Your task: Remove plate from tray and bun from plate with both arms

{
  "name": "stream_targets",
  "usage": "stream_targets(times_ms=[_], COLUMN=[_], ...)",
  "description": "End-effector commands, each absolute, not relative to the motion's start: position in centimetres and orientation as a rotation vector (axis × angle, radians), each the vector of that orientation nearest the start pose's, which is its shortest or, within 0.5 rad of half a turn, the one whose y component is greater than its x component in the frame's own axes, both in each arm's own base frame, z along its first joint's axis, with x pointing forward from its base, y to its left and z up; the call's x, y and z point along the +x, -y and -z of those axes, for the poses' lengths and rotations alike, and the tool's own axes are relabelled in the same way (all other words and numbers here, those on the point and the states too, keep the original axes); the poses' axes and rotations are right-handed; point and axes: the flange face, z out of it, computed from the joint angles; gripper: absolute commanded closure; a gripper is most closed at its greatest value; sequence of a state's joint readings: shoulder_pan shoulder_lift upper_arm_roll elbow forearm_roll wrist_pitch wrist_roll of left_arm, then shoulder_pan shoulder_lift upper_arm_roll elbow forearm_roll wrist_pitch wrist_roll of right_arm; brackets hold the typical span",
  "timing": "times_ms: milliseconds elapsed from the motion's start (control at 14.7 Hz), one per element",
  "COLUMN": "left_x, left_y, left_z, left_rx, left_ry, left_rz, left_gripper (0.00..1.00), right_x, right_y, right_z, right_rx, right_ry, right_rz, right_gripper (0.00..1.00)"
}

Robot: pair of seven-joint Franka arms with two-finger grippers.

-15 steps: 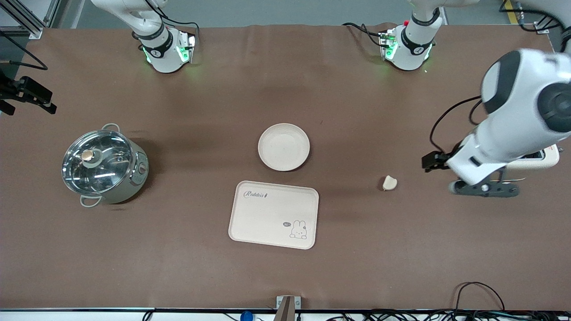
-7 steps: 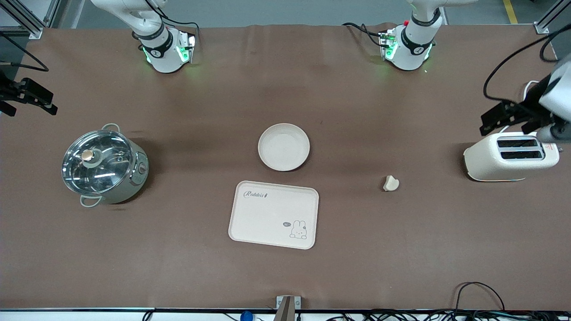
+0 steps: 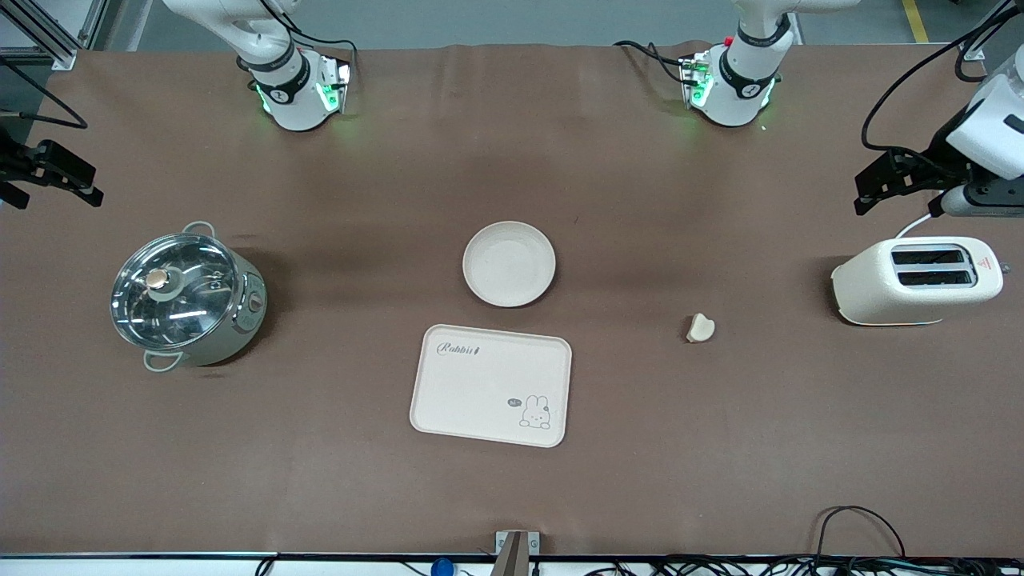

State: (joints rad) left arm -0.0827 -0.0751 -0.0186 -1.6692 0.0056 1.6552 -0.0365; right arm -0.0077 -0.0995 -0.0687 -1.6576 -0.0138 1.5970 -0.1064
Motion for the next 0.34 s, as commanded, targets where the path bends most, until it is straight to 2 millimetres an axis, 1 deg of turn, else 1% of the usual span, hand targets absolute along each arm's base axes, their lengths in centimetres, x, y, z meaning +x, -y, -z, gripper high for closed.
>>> stream_targets(times_ms=[0, 136, 272], left_x=[54.11, 54.97, 54.98], left_y=[6.72, 6.79, 6.44], left_z=[-64.38, -64.99, -64.99], left_rx=[-3.131, -3.132, -3.133], left_ry=[-0.142, -0.147, -0.132], left_rz=[0.15, 0.138, 0.116], left_gripper=[0.0, 0.0, 0.0], right_x=[52.39, 52.39, 52.39], right_y=[4.35, 4.34, 4.42], right_z=[-64.11, -64.04, -64.04], right_rx=[-3.135, -3.133, -3.133], right_ry=[0.032, 0.031, 0.029], right_rz=[0.073, 0.071, 0.071], right_gripper=[0.0, 0.0, 0.0])
